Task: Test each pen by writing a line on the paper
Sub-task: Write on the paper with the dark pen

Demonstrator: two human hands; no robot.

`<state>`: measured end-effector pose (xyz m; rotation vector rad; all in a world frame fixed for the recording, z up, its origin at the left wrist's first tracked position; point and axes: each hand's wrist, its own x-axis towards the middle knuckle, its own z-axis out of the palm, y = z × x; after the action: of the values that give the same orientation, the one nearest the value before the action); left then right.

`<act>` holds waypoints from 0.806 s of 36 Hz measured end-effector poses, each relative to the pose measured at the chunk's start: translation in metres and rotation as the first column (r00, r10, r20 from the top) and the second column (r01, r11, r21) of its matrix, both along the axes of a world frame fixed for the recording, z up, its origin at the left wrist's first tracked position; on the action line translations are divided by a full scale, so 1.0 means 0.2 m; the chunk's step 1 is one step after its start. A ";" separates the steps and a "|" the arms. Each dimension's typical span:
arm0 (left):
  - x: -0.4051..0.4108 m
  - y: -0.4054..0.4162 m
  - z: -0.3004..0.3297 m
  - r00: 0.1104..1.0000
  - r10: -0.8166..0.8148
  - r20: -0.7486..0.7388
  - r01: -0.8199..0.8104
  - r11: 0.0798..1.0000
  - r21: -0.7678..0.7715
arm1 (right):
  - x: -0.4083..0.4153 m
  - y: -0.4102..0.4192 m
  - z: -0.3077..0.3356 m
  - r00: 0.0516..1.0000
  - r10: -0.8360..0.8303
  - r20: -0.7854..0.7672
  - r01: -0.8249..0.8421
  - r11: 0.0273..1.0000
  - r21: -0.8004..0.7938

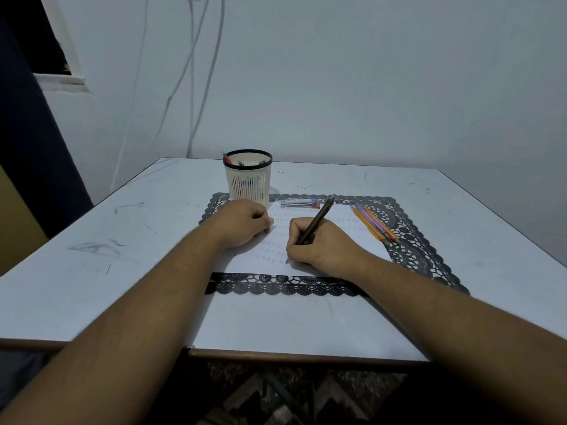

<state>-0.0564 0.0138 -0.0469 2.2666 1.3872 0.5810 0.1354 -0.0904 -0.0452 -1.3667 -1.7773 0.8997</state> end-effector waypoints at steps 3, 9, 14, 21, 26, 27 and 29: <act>0.00 -0.01 0.00 1.000 -0.003 -0.005 0.003 1.000 0.008 | 0.00 0.00 0.00 1.000 -0.009 -0.002 0.009 1.000 0.002; 0.00 0.00 0.00 1.000 0.003 -0.001 -0.003 1.000 0.001 | 0.01 0.00 0.00 1.000 -0.021 -0.001 0.021 1.000 -0.002; 0.00 0.00 0.00 1.000 0.003 -0.004 -0.003 1.000 0.002 | 0.01 -0.01 0.01 1.000 0.013 -0.016 -0.013 1.000 -0.011; 0.00 0.00 -0.01 1.000 -0.009 0.004 0.009 1.000 -0.011 | 0.05 0.00 0.01 0.997 -0.002 -0.081 -0.001 0.999 -0.033; 0.00 0.00 0.00 1.000 -0.011 -0.004 0.011 1.000 0.005 | 0.04 0.00 0.01 1.000 0.010 -0.012 -0.011 1.000 -0.014; 0.00 0.00 0.00 1.000 -0.013 -0.008 0.013 1.000 0.008 | 0.04 0.00 0.01 1.000 0.013 -0.010 -0.013 1.000 -0.017; 0.00 0.00 0.00 1.000 -0.015 -0.014 0.015 1.000 0.011 | 0.04 0.00 0.01 1.000 0.013 -0.006 -0.014 1.000 -0.015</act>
<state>-0.0557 0.0132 -0.0473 2.2922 1.3750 0.5711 0.1443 -0.0912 -0.0439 -1.3615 -1.7804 0.9253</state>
